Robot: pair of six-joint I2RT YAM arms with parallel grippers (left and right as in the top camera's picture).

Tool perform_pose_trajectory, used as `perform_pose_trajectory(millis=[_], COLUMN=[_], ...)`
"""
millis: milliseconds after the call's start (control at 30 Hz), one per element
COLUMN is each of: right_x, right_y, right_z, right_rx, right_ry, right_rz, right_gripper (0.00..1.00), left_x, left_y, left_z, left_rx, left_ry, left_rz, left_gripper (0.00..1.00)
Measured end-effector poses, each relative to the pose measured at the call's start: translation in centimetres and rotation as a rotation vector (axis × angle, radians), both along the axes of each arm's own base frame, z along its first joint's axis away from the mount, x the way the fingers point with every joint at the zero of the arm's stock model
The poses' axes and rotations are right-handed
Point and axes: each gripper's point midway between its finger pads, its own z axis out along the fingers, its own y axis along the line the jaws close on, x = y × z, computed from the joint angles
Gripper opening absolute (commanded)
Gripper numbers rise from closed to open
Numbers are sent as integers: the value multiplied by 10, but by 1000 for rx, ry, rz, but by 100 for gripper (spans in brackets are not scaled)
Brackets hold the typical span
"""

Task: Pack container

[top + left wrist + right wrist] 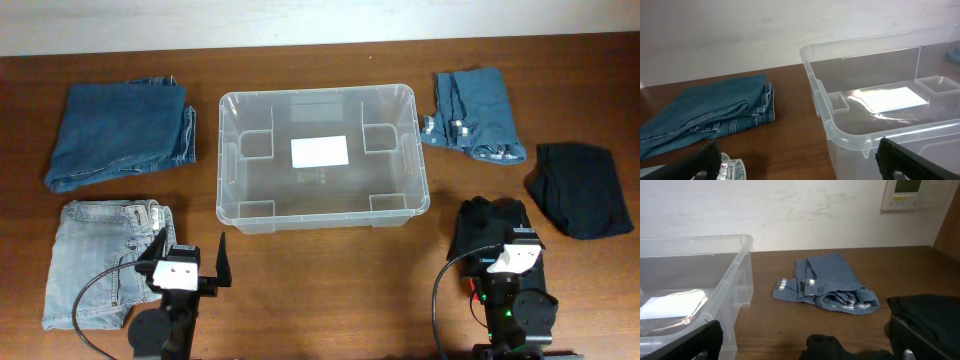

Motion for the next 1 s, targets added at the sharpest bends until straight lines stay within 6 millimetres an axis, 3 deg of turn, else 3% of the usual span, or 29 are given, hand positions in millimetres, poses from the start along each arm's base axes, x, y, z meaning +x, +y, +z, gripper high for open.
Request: perform_pose_trajectory(millis=[200, 467, 733, 900, 1000], right_x=[0, 0, -6, -13, -23], right_y=[10, 27, 52, 42, 19], right_z=[1, 5, 37, 71, 88], right_rx=[22, 180, 184, 172, 143], right_ry=[-6, -18, -128, -145, -92], right_rz=[56, 146, 307, 242, 94], right_gripper=[99, 98, 98, 98, 98], left_x=[0, 0, 0, 0, 0], left_y=[0, 0, 0, 0, 0], left_z=[0, 0, 0, 0, 0], left_rx=[0, 0, 0, 0, 0], left_ry=[0, 0, 0, 0, 0], left_rz=[0, 0, 0, 0, 0], left_gripper=[99, 99, 99, 99, 99])
